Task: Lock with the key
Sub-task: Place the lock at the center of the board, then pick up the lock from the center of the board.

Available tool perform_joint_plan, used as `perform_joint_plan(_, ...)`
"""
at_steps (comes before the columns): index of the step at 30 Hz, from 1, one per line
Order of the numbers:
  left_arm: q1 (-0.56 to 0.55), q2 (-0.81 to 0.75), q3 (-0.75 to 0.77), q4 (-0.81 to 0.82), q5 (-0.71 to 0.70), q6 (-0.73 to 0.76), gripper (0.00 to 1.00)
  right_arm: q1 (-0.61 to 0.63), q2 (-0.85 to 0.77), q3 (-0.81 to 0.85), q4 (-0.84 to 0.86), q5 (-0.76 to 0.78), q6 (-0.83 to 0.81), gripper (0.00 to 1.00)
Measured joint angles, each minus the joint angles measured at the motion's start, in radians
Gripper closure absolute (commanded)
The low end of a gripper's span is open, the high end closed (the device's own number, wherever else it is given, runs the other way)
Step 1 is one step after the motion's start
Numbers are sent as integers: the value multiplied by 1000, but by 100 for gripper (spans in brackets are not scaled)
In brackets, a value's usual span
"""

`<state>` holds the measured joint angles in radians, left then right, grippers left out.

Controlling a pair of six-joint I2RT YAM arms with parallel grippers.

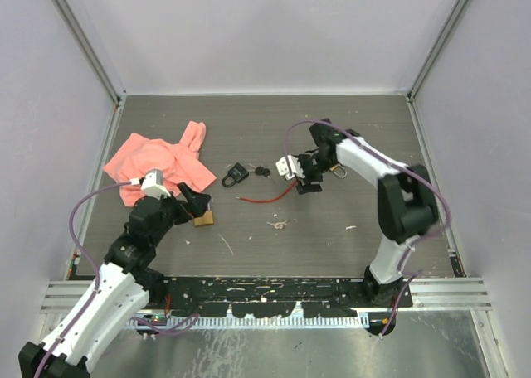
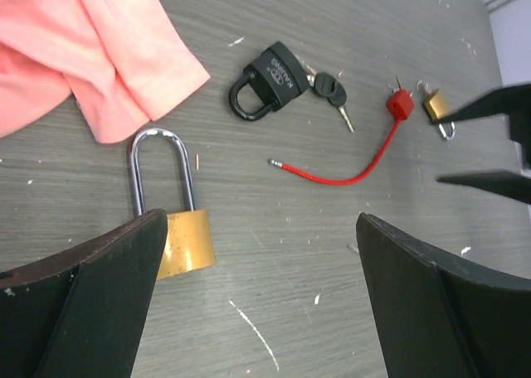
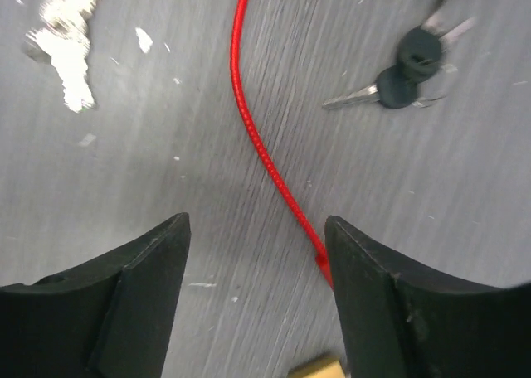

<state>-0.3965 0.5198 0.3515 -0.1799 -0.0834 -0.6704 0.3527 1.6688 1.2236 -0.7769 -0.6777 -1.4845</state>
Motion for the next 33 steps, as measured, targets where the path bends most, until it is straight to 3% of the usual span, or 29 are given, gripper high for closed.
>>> perform_joint_plan(5, 0, -41, -5, -42, 43, 7, 2, 17, 286, 145, -53, 101, -163, 46)
perform_joint_plan(14, 0, -130, -32, -82, 74, 1, 1, 35, 372, 257, -100, 208, -211, 56)
perform_joint_plan(23, 0, -146, -92, -16, 163, -77, 0, 50, 442, 363, -208, 240, -210, 97)
perform_joint_plan(28, 0, -101, -206, 179, 257, -239, 3, 52, 436, 363, -213, 241, -193, 99)
perform_joint_plan(33, 0, -56, -230, 305, 327, -314, 3, 38, 403, 422, -313, 118, -121, 99)
